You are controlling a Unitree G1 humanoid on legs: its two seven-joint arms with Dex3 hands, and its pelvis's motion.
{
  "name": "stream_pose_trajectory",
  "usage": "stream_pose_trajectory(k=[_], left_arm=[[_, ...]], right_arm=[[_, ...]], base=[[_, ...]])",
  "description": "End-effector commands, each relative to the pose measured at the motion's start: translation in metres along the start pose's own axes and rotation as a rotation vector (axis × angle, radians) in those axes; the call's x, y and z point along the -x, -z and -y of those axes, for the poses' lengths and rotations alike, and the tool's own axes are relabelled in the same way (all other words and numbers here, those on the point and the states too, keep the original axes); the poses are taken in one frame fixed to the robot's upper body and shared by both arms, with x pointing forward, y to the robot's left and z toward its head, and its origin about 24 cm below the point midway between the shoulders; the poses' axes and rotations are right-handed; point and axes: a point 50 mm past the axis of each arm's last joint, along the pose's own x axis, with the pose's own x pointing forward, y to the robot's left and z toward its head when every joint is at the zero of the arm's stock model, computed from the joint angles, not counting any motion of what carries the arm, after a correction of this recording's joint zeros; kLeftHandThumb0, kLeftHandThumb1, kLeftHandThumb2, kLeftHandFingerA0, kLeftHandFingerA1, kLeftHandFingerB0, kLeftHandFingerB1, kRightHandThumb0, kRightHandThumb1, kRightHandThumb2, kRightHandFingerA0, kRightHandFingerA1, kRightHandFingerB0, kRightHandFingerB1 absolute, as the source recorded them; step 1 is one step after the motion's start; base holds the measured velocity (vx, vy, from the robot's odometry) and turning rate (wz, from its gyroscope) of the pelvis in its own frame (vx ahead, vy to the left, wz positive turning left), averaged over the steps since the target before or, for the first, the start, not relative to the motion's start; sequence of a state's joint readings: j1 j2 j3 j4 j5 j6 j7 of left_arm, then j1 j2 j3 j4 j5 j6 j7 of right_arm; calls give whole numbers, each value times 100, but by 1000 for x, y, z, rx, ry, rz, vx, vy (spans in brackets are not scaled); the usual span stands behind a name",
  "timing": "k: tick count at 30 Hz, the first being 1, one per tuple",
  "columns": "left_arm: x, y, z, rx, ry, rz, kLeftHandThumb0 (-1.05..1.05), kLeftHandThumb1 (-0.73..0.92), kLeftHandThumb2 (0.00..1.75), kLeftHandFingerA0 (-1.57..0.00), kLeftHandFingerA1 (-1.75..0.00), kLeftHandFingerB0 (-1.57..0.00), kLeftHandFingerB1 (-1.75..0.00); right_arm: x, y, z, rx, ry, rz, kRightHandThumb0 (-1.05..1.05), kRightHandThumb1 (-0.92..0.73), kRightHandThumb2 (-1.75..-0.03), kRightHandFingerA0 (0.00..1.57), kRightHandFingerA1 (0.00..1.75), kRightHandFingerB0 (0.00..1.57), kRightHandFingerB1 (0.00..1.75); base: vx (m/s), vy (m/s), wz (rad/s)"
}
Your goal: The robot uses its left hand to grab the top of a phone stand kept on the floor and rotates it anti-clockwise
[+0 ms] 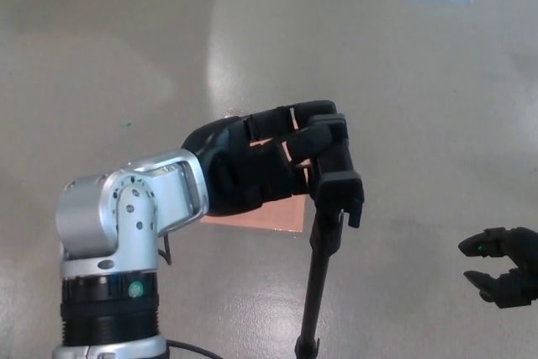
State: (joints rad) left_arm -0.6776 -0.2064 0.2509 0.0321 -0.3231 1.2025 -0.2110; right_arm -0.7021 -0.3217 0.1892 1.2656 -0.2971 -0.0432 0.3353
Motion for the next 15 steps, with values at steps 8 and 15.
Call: stream_pose_trajectory(k=[8,15], left_arm=[[13,-4,3,-278,255,71,-79,50,89,0,-14,0,-11],[12,0,0,-303,336,59,-83,52,88,0,-9,0,-9]], right_arm=[[3,3,8,-1,4,2,-47,-71,-81,38,51,18,39],[3,3,8,-7,2,6,-47,-72,-82,36,51,19,40]], base=[[0,0,0],[0,0,0]])
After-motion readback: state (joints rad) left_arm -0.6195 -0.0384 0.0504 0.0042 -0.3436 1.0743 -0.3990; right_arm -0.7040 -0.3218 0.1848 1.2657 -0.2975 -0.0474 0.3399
